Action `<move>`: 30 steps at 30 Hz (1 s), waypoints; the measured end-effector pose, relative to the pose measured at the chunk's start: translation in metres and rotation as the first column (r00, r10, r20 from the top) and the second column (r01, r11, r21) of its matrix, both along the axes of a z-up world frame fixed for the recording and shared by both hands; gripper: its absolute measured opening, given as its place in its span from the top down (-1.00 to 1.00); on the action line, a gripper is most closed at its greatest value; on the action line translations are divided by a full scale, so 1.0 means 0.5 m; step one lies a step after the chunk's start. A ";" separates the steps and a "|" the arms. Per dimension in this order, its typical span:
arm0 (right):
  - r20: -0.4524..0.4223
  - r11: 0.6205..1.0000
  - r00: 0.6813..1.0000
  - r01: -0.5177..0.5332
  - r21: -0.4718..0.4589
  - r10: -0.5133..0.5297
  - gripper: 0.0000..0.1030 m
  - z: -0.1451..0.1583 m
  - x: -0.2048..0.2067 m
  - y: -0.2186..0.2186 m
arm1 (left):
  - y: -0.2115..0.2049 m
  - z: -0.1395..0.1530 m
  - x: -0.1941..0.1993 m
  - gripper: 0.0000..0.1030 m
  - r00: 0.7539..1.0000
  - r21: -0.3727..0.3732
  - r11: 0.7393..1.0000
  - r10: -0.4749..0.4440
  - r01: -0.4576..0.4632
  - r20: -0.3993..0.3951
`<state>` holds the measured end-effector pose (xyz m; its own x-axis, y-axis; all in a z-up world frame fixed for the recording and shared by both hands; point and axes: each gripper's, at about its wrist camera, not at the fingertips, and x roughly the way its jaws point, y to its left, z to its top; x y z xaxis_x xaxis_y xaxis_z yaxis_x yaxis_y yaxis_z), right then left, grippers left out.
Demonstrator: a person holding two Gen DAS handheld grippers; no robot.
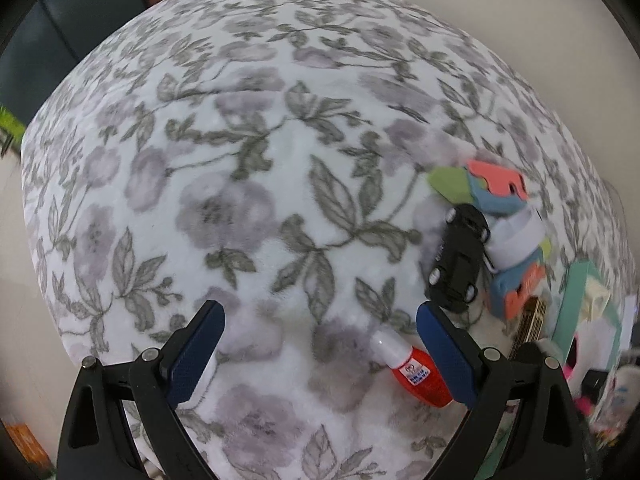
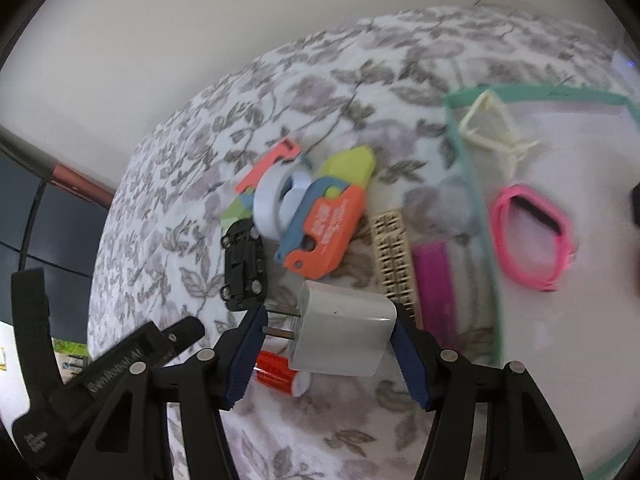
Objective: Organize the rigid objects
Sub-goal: 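Grasp the red-and-white bottle with the left tool while the right tool grasps the white charger plug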
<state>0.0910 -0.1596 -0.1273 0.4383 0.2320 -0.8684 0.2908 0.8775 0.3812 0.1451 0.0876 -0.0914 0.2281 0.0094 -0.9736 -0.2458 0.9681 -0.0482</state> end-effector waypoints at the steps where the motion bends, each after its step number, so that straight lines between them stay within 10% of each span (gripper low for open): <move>1: 0.003 1.000 1.000 0.003 -0.001 -0.003 -0.26 0.005 -0.003 -0.006 | -0.004 0.001 0.000 -0.88 1.000 0.002 1.000 -0.015 0.015 0.002; 30: -0.085 0.986 0.982 0.163 -0.044 -0.166 -0.26 0.035 -0.051 -0.134 | -0.165 -0.039 -0.027 -0.88 0.895 0.069 0.893 -0.443 0.446 -0.047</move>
<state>0.0653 -0.2267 -0.1097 0.3894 0.1305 -0.9118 0.4631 0.8280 0.3163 0.1315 0.0052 -0.1107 0.1976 -0.0119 -0.9802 0.2109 0.9770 0.0306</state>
